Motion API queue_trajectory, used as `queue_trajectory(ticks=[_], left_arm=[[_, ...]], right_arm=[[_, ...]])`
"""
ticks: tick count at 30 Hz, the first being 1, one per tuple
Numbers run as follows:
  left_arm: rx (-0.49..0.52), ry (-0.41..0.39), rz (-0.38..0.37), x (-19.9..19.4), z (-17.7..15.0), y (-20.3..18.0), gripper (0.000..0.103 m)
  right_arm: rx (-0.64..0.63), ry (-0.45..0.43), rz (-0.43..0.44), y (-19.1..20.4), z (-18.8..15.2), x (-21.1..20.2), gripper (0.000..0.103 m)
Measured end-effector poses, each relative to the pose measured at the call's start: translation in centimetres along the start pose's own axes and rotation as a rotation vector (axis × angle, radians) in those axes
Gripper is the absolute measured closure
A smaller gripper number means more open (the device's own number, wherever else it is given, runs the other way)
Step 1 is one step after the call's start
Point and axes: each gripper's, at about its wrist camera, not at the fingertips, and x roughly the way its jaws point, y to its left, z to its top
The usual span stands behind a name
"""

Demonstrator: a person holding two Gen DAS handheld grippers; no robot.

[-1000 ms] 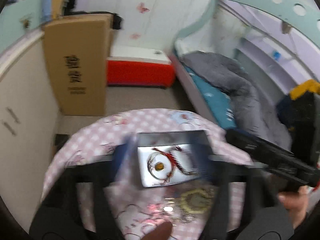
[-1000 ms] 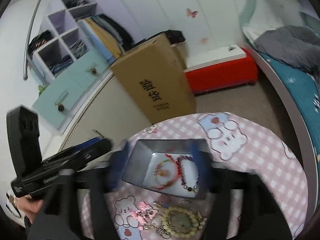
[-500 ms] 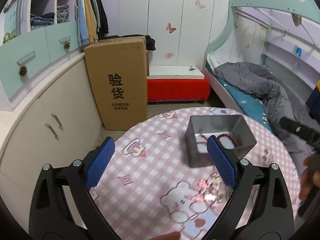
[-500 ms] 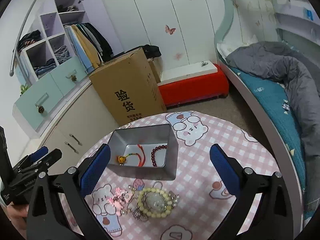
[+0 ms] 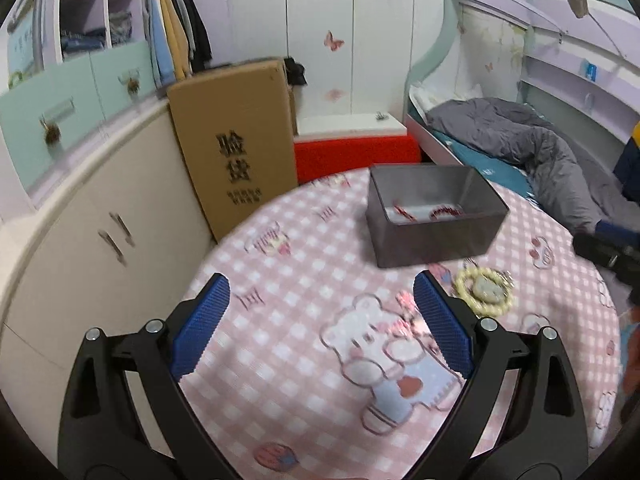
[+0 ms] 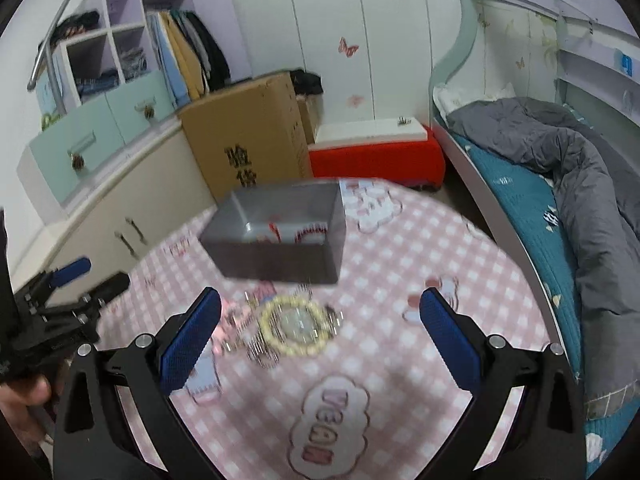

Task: Organize jewelry
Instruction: 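Move both tools back to the jewelry pile, then grasp the pink bear charm with the left tool while the right tool grasps a pink heart charm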

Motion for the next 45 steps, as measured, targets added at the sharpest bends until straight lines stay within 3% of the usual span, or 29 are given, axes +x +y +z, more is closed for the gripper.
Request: queue_trajectory(ticks=[6, 13, 22, 24, 29, 32, 35, 41, 43, 45], left_arm=[[0.023, 0.041, -0.01, 1.0, -1.6, -1.0, 0.012], [0.065, 0.097, -0.015, 3.6, -3.0, -1.9, 0.012], [0.157, 0.174, -0.034, 8.0, -3.8, -3.5, 0.012], [0.153, 0.186, -0.065, 8.3, -3.8, -3.5, 0.021], [0.125, 0.184, -0.153, 8.2, -3.8, -3.1, 0.07], [0.115, 0.184, -0.184, 8.1, -3.6, -2.7, 0.083], [0.088, 0.188, -0.213, 8.4, -3.4, -1.9, 0.089], [0.098, 0.18, -0.218, 8.3, -3.3, -1.3, 0.088], [0.111, 0.19, -0.202, 8.6, -3.2, -1.2, 0.083], [0.135, 0.18, -0.186, 8.6, -2.9, -1.3, 0.044]], right_arm=[[-0.011, 0.067, 0.012, -0.2, -2.6, 1.4, 0.008], [-0.043, 0.115, 0.094, 1.5, -3.5, 2.3, 0.025], [-0.064, 0.157, 0.132, 2.8, -4.7, 2.9, 0.032], [-0.067, 0.166, 0.14, 3.1, -5.0, 2.9, 0.036], [-0.095, 0.191, 0.178, 4.7, -5.6, 3.5, 0.047], [-0.111, 0.204, 0.219, 6.2, -5.9, 4.0, 0.053], [-0.11, 0.215, 0.246, 7.2, -6.0, 4.5, 0.059], [-0.099, 0.225, 0.278, 8.2, -6.0, 5.1, 0.06], [-0.09, 0.222, 0.265, 8.2, -5.8, 5.3, 0.06], [-0.082, 0.224, 0.251, 8.1, -5.7, 5.6, 0.06]])
